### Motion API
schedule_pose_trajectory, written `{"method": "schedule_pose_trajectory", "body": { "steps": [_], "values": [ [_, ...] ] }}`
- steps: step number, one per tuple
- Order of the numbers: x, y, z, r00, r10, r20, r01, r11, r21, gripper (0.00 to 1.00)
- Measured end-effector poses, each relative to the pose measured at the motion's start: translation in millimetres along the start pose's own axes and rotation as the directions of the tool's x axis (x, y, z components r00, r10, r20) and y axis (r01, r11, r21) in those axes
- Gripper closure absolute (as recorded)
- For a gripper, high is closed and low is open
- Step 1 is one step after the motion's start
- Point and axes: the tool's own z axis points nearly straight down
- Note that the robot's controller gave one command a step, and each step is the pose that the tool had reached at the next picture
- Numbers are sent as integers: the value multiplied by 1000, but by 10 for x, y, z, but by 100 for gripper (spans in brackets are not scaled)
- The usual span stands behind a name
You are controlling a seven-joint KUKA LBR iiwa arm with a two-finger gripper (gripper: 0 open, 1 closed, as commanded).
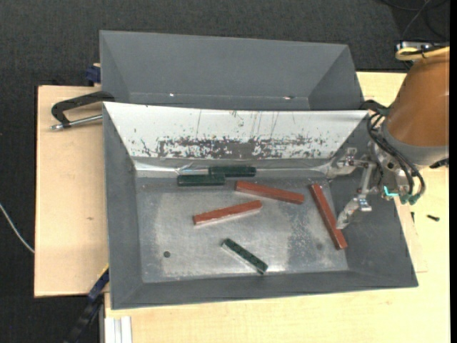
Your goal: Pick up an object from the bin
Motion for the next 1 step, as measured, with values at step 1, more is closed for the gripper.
{"method": "schedule_pose_trajectory", "body": {
  "steps": [1],
  "values": [
    [-18,5,-44,1000,-2,9,2,1000,2,0]
  ]
}}
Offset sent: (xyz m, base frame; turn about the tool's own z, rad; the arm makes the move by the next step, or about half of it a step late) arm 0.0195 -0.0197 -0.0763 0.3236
